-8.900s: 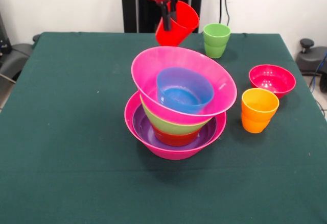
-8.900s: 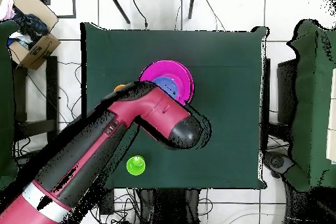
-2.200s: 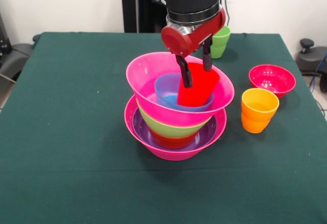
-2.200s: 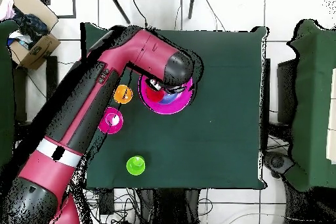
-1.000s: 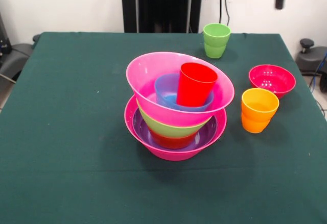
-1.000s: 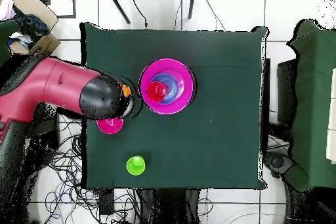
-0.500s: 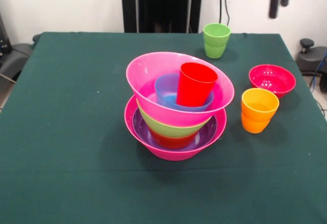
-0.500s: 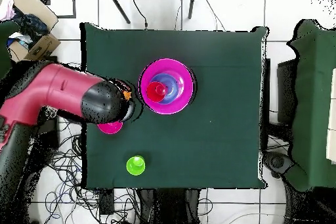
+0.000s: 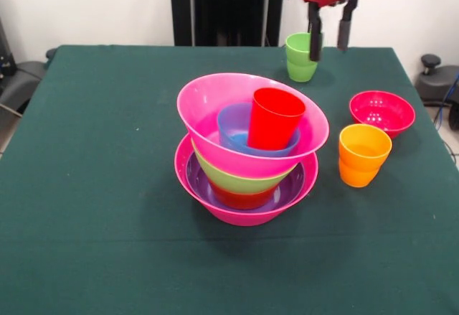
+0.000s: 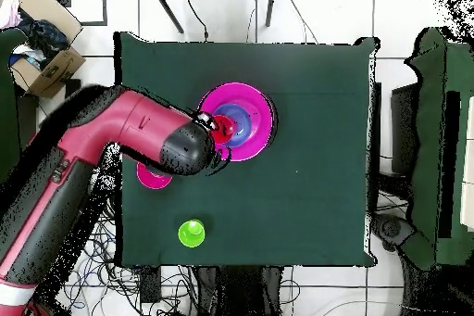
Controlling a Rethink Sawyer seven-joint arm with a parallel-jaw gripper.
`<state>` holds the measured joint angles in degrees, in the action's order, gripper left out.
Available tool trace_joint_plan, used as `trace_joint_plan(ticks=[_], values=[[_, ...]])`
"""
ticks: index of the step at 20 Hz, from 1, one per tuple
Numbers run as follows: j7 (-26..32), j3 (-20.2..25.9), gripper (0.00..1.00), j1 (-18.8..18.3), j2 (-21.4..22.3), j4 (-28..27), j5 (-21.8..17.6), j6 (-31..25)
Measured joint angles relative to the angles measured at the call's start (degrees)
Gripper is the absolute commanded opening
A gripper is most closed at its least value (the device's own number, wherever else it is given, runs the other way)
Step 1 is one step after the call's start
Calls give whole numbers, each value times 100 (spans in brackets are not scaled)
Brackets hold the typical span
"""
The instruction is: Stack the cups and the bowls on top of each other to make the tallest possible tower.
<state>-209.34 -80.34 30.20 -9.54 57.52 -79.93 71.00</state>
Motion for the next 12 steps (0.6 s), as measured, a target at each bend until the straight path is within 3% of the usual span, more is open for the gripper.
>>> trace_joint_plan(ticks=[12], values=[[-312,0,100,241,-427,401,62,-287]])
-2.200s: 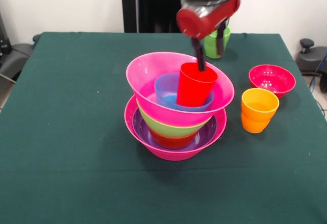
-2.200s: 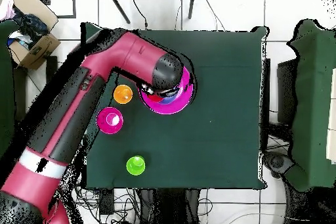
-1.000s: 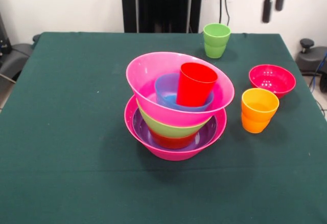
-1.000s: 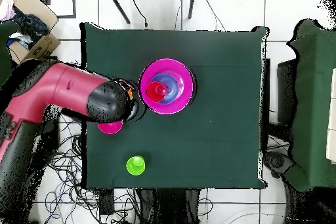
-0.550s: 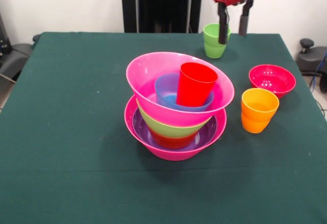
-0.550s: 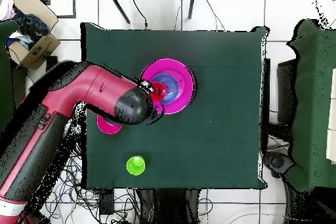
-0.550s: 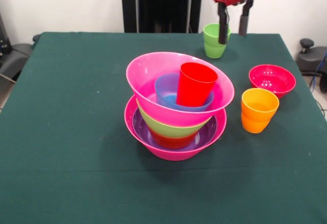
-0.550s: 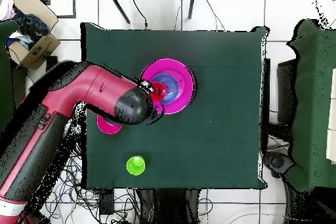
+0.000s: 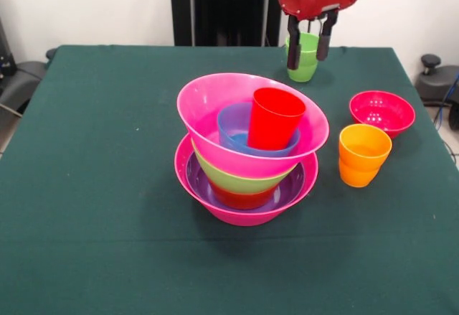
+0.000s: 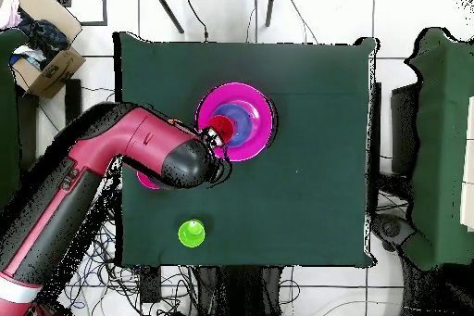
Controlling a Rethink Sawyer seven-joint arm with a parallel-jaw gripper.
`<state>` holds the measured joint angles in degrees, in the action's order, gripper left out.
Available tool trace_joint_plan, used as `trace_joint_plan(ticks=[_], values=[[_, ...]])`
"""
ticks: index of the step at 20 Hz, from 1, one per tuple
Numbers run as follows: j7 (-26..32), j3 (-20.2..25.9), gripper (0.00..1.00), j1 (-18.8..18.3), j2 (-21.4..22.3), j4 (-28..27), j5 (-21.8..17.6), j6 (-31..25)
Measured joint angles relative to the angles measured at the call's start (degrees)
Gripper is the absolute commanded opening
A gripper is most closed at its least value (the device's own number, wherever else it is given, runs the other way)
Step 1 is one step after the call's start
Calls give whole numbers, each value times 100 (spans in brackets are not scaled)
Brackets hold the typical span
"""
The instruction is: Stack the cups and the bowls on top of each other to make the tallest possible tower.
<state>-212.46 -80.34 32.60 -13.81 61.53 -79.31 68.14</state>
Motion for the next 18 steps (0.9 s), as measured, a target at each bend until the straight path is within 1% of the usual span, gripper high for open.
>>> trace_joint_plan(ticks=[5,6,18], values=[[-262,4,100,95,-119,88,70,-11],[-307,14,100,124,-135,113,162,-11],[-311,39,100,191,-140,153,616,-146]])
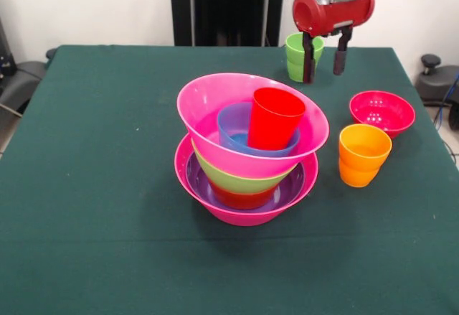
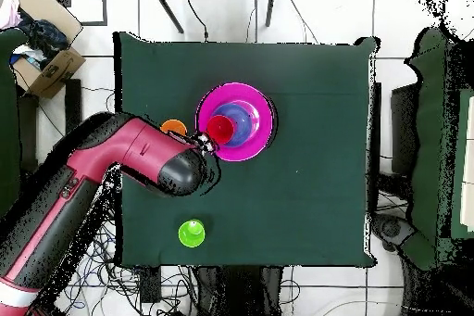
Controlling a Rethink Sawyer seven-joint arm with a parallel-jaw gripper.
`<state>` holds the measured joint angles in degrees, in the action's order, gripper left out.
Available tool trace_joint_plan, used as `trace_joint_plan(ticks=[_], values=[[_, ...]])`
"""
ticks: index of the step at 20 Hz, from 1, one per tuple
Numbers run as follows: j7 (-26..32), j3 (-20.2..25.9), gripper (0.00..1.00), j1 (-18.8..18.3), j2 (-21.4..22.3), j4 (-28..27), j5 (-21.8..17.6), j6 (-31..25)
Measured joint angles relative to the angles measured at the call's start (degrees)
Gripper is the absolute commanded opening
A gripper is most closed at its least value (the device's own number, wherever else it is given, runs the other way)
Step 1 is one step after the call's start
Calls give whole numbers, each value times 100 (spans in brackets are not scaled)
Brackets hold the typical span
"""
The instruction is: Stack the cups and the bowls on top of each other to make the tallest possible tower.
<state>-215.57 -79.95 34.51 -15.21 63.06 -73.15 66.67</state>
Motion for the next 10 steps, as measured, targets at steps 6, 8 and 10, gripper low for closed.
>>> trace_joint_plan(ticks=[6,8,10], values=[[-1,2,100,-2,0,-3,86,-1],[-1,5,100,-12,0,-22,95,-1],[-1,7,100,-27,0,-46,100,-1]])
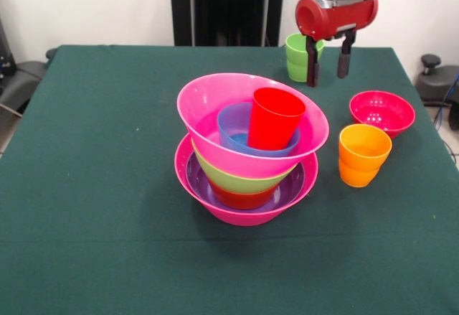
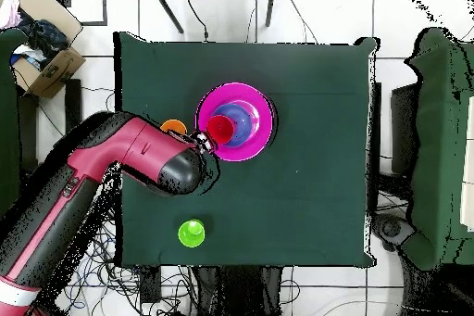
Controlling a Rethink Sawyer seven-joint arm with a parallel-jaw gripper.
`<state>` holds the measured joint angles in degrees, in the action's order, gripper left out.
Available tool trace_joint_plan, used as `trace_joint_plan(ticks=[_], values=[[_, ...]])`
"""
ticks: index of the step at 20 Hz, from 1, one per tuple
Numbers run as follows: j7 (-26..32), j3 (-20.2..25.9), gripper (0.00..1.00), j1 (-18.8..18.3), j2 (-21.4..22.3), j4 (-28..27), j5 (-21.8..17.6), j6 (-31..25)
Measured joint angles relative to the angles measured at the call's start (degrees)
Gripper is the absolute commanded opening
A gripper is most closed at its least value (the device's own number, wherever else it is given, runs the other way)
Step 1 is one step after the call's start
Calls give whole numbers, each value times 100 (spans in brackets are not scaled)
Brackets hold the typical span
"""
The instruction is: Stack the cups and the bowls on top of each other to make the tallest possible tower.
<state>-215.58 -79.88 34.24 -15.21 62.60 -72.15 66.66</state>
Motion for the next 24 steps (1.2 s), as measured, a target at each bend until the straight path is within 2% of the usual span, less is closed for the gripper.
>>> trace_joint_plan(ticks=[7,20,24], values=[[-30,25,100,-109,-8,-201,73,0],[-670,57,100,-149,-94,-442,407,0],[-675,80,100,-149,-135,-476,425,0]])
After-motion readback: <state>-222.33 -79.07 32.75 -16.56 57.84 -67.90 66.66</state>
